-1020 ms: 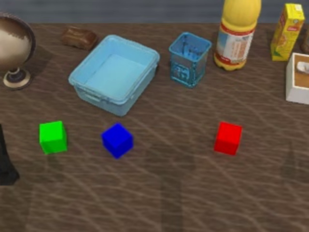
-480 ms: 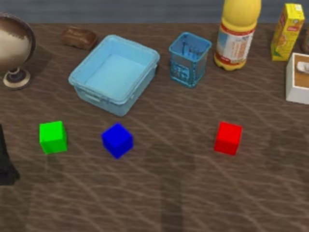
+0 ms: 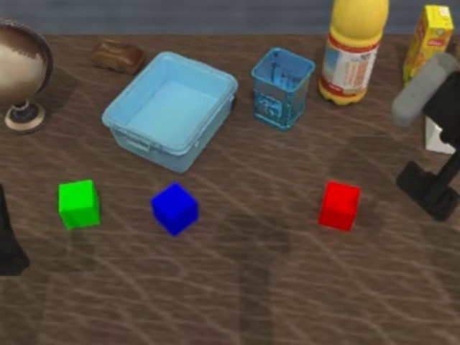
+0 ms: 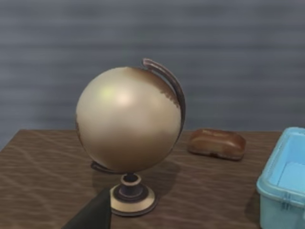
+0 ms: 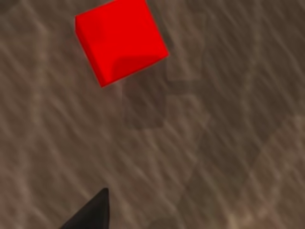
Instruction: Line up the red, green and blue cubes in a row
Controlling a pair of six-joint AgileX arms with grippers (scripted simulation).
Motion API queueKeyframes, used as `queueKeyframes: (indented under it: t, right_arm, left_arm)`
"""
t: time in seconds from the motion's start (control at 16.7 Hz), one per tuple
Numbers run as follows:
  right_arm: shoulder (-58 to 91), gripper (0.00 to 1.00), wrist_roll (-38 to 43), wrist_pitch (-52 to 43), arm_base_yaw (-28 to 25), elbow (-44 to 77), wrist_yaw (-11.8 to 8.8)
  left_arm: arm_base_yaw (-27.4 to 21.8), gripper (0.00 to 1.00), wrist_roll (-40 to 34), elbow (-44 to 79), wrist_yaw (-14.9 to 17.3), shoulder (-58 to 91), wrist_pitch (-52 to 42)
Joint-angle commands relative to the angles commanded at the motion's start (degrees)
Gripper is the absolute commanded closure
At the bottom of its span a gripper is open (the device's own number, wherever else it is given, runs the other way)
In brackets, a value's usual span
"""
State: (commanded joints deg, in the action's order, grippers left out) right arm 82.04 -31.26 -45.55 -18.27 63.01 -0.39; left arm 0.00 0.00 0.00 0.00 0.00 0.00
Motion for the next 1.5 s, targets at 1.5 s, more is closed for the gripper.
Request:
queueKeyframes:
  t: [1.5]
  right_arm:
    - [45.25,0.0,-14.42,-2.37,-8.31,22.53,0.58]
  left_arm:
    - [0.0,0.0,0.0,0.0,0.0,0.0,0.0]
